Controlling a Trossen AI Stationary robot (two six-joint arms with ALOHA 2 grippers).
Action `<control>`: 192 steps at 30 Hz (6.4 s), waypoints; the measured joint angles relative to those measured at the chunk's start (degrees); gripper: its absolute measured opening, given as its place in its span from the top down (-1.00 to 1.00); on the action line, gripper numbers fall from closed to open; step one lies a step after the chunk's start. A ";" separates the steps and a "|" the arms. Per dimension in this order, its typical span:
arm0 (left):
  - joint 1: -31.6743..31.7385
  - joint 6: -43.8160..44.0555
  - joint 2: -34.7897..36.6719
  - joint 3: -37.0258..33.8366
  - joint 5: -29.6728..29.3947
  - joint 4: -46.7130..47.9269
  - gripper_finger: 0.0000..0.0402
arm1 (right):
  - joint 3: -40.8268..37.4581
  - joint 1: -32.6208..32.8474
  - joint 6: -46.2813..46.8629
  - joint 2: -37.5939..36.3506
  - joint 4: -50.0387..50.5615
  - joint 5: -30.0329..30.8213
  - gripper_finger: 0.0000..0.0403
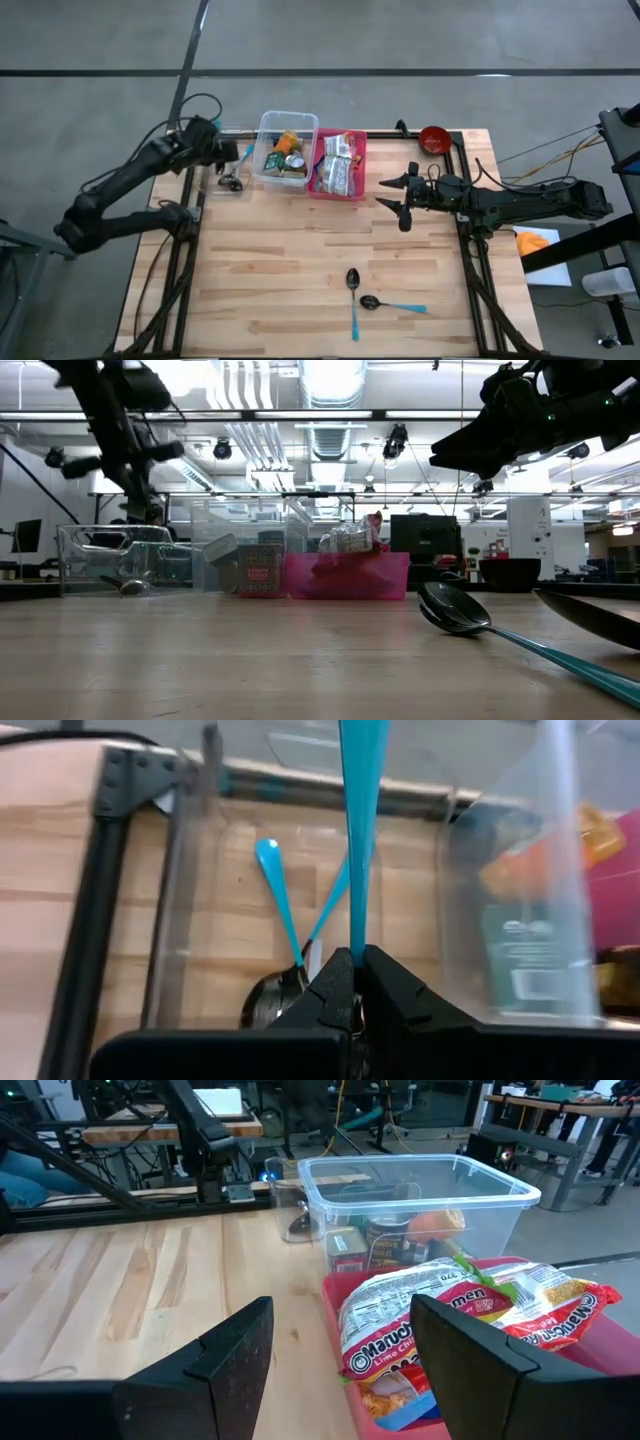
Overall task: Pick & Place Food Item
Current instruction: Put the blue spoon into the left transparent bin
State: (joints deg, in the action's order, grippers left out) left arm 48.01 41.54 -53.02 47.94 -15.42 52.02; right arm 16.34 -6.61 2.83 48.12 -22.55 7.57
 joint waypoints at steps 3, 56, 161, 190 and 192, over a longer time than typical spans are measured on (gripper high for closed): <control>3.59 -4.62 -4.17 -1.93 4.43 -3.20 0.95 | 0.00 -0.01 0.06 0.00 0.00 0.00 -0.17; 5.60 -4.07 -26.99 -3.25 6.69 -9.17 0.45 | 0.00 -0.01 0.02 0.00 0.02 -0.01 -0.17; -67.40 -1.43 -66.36 14.23 4.44 -76.22 0.45 | 0.01 -0.02 0.01 -0.01 0.00 -0.03 -0.17; -64.56 -8.25 -67.99 14.60 6.27 -77.08 0.40 | 0.02 -0.02 0.01 -0.01 0.00 -0.02 -0.17; -64.58 -8.33 -67.99 14.79 6.29 -77.10 0.32 | 0.01 -0.01 0.08 -0.01 0.00 -0.02 -0.17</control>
State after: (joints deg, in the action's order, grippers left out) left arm -16.58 33.21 -121.01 62.73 -9.13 -25.08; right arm 16.35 -6.62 2.91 48.11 -22.55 7.55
